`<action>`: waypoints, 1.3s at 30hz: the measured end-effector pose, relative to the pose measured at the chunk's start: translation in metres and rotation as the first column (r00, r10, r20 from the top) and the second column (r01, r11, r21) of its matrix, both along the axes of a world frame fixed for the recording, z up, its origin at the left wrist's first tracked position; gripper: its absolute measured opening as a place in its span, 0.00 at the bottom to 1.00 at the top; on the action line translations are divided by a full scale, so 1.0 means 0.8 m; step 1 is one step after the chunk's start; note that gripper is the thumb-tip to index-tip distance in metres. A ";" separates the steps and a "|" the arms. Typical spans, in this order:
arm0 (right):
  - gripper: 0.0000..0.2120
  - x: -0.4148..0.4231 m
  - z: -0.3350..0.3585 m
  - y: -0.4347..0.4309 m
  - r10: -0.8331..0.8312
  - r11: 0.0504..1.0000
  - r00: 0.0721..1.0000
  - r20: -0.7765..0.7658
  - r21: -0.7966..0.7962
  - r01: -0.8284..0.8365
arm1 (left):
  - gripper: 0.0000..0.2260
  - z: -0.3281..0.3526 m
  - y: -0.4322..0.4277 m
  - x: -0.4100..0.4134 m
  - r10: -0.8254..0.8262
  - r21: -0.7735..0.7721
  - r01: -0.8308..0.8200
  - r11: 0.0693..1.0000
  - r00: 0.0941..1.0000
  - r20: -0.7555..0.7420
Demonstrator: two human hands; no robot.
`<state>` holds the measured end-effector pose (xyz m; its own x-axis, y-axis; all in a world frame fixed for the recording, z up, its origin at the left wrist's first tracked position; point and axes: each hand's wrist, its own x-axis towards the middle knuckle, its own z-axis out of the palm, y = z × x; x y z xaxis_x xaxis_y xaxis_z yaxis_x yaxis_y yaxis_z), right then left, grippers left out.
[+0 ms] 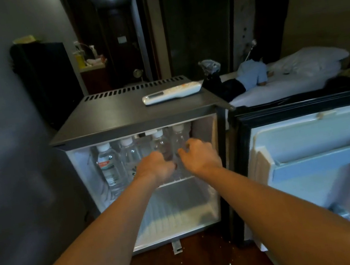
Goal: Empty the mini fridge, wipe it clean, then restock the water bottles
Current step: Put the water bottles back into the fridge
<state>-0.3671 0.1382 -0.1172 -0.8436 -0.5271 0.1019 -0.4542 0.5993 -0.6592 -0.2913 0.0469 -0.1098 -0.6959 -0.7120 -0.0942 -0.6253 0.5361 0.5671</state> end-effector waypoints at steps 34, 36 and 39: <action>0.34 -0.029 0.116 0.256 0.162 0.794 0.893 -0.420 0.592 0.134 | 0.06 0.155 0.186 0.151 0.052 -0.493 0.043 0.869 0.983 0.176; 0.33 -0.009 0.119 0.255 0.158 0.804 0.884 -0.440 0.578 0.144 | 0.06 0.161 0.187 0.161 0.043 -0.487 0.046 0.872 0.985 0.170; 0.32 0.022 0.130 0.251 0.176 0.802 0.888 -0.424 0.585 0.120 | 0.08 0.169 0.183 0.180 0.018 -0.474 0.057 0.878 0.988 0.152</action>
